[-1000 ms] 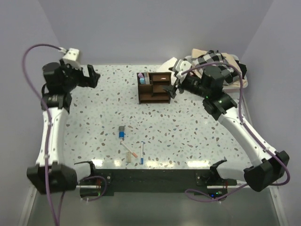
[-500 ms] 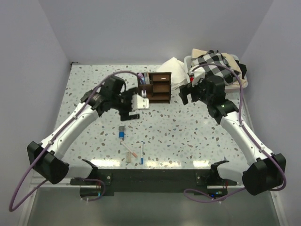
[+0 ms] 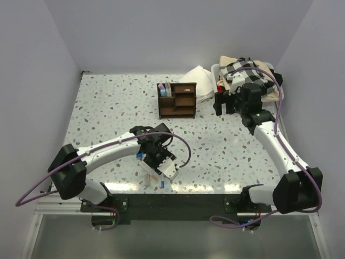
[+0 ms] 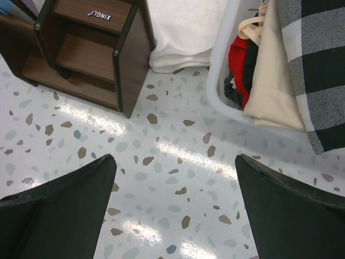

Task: Sort the stationery into containers
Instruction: Pick up the pen from the center of the board.

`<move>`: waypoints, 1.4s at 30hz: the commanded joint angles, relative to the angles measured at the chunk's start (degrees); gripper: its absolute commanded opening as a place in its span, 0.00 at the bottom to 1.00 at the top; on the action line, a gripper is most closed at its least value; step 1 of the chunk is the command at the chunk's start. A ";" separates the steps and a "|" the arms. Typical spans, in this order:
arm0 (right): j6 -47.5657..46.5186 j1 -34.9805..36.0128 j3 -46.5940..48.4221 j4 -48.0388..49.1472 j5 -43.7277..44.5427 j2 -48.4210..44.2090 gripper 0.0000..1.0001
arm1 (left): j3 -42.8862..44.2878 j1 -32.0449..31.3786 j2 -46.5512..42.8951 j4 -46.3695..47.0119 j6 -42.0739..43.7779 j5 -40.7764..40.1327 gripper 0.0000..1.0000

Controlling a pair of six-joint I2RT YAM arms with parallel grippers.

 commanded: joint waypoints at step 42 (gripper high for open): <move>0.56 -3.42 1.61 1.98 -8.82 5.78 0.91 | -5.18 -5.46 13.66 5.70 15.36 6.43 0.31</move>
